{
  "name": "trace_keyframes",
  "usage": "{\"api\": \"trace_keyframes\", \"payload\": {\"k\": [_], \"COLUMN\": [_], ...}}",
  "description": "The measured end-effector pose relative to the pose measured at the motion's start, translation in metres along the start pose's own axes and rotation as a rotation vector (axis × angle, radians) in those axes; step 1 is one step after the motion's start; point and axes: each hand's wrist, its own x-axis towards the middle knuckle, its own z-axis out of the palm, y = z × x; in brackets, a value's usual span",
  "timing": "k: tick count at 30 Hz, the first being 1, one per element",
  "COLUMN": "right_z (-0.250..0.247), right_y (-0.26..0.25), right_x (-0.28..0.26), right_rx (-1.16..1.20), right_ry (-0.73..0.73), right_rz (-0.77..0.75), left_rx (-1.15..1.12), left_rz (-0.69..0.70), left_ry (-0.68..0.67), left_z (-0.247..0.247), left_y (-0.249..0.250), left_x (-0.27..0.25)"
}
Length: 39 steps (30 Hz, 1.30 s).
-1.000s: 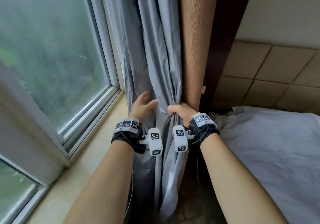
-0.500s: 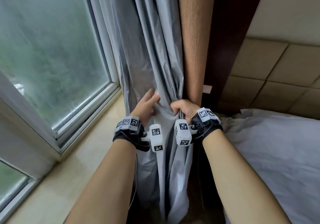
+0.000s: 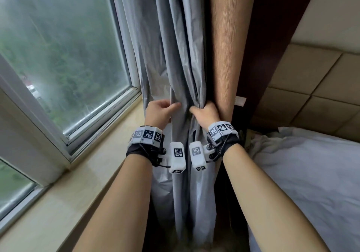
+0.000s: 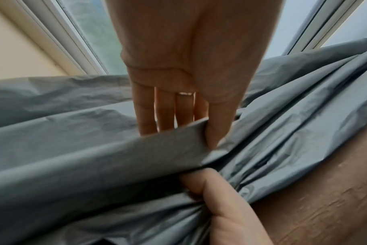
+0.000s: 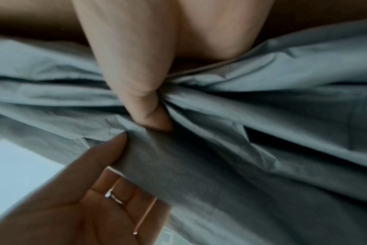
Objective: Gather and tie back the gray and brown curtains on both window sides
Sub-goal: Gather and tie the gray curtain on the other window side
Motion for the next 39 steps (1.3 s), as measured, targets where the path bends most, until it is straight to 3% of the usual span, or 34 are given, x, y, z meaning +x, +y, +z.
{"api": "trace_keyframes", "payload": {"k": [4,6,8,10,13,15,20,25,32,34,37,39], "right_z": [0.004,0.006,0.010,0.015,0.017,0.020,0.023,0.027,0.037,0.036,0.038,0.040], "right_y": [0.005,0.009,0.009,0.006,0.004,0.002,0.002,0.001,0.003,0.001,-0.003,-0.004], "right_x": [-0.007,-0.005,-0.003,0.000,0.000,-0.001,0.004,0.007,-0.003,-0.005,-0.003,-0.003], "right_rx": [0.198,0.185,0.142,0.102,0.003,0.037,0.089,0.068,0.085,0.081,0.053,0.015], "right_ry": [-0.375,-0.475,-0.422,-0.276,-0.117,-0.120,-0.159,-0.082,-0.386,-0.382,-0.236,-0.156], "right_rz": [-0.081,-0.131,-0.113,-0.049,0.086,0.177,0.245,0.143,-0.046,-0.028,0.036,0.094], "left_rx": [0.007,-0.005,-0.057,-0.122,-0.086,-0.003,-0.040,-0.040,-0.058,-0.103,-0.142,-0.147], "left_rz": [-0.009,-0.035,-0.091,-0.143,-0.122,-0.112,-0.138,-0.098,-0.094,-0.118,-0.123,-0.109], "left_ry": [-0.210,-0.292,-0.337,-0.284,0.043,0.203,-0.114,-0.078,-0.367,-0.427,-0.367,-0.167], "left_z": [0.000,-0.001,-0.004,-0.009,-0.023,-0.033,-0.034,-0.038,-0.039,-0.041,-0.041,-0.044], "left_y": [0.015,0.019,0.024,0.026,0.009,-0.001,0.008,0.008,0.021,0.023,0.021,0.012], "left_x": [-0.006,-0.008,-0.010,-0.009,0.005,0.012,0.007,0.011,0.008,0.005,0.006,0.011]}}
